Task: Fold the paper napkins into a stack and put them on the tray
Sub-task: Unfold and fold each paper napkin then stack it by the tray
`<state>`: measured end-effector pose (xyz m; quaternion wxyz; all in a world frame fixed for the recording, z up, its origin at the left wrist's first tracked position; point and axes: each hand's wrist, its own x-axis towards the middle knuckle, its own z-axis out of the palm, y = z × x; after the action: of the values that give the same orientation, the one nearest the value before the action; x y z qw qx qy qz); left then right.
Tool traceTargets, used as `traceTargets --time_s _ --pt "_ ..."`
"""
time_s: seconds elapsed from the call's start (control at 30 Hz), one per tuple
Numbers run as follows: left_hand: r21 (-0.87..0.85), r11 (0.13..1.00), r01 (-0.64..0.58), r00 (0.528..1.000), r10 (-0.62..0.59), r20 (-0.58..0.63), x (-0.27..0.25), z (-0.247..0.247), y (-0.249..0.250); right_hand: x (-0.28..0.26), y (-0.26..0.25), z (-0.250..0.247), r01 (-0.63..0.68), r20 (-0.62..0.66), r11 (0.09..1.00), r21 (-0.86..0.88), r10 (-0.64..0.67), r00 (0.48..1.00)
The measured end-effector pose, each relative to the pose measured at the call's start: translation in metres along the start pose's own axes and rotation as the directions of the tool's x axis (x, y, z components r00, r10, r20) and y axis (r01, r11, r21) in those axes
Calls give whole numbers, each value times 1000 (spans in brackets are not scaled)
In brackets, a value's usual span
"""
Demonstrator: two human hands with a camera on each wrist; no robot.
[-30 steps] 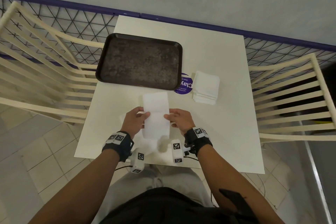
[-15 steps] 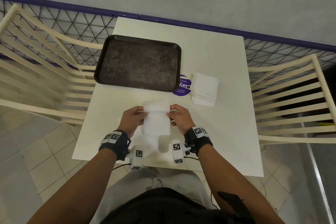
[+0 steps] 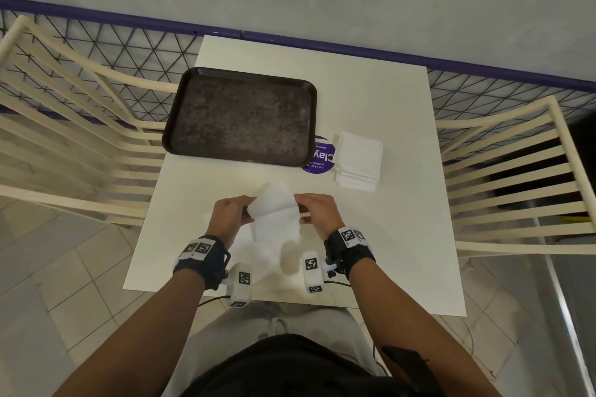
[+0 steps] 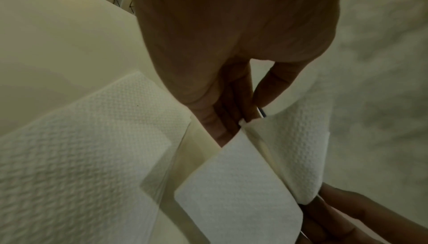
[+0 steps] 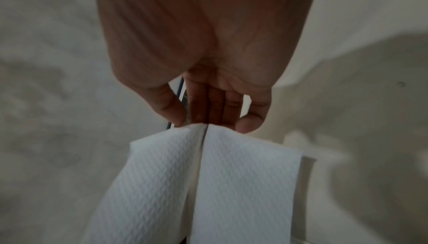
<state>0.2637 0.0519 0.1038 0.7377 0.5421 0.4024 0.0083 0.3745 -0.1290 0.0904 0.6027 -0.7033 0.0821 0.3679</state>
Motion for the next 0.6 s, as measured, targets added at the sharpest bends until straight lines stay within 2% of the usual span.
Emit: traceTargets --time_s 0.1,0.23,0.33,0.47,0.6 --pt "19 1000 -12 1000 11 22 1 -1 0 -3 -4 -2 17 4 999 -36 -17 1000" --pt "87 995 -52 998 49 37 7 -5 -9 -6 -6 -3 101 64 984 -145 -92 994" --pt "115 990 -80 997 78 15 11 -7 -14 -6 -6 -2 148 71 969 -198 -137 988" --pt "155 986 -60 998 65 -27 12 -7 -16 -2 -3 1 199 47 956 -213 -194 980" --pt "281 950 -132 991 136 4 9 -3 -14 -2 -11 11 300 84 883 -361 -290 953"
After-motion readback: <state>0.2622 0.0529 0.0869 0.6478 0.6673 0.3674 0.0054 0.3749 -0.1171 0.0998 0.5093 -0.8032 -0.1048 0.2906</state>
